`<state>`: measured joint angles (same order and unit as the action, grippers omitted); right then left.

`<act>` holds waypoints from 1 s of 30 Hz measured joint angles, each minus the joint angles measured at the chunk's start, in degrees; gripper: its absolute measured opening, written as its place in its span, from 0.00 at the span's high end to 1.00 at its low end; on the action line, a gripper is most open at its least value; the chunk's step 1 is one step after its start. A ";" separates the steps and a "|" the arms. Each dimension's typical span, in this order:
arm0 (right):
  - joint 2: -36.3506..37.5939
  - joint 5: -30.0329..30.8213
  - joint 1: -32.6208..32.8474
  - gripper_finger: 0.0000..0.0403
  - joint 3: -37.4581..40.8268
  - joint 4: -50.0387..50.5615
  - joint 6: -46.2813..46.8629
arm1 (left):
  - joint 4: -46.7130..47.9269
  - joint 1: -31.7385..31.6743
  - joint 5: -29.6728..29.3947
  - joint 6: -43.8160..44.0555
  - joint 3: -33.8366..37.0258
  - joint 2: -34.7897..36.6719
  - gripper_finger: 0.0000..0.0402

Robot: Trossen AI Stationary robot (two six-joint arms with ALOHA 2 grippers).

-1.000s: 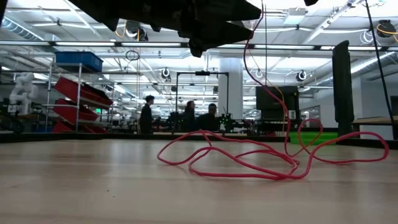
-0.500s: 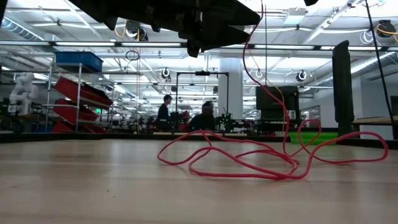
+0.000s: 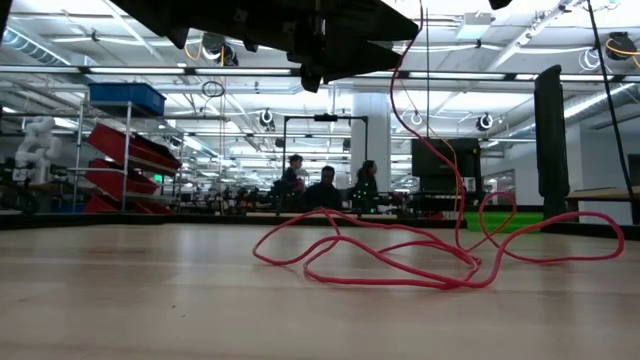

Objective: Coil cords
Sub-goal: Uncoil the red wire from the spool

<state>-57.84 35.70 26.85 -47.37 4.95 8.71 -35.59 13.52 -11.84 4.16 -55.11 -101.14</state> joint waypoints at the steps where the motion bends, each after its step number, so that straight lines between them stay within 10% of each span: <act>1: 0.00 0.00 0.00 1.00 0.00 0.00 0.00 | 0.00 0.00 0.00 0.00 0.00 0.00 0.44; 30: 0.02 0.02 0.00 1.00 0.00 0.00 -0.02 | -0.52 0.11 5.22 0.04 -0.02 0.02 0.44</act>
<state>-57.82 35.72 26.85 -47.37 4.95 8.69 -36.12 13.63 -6.61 4.21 -55.13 -101.12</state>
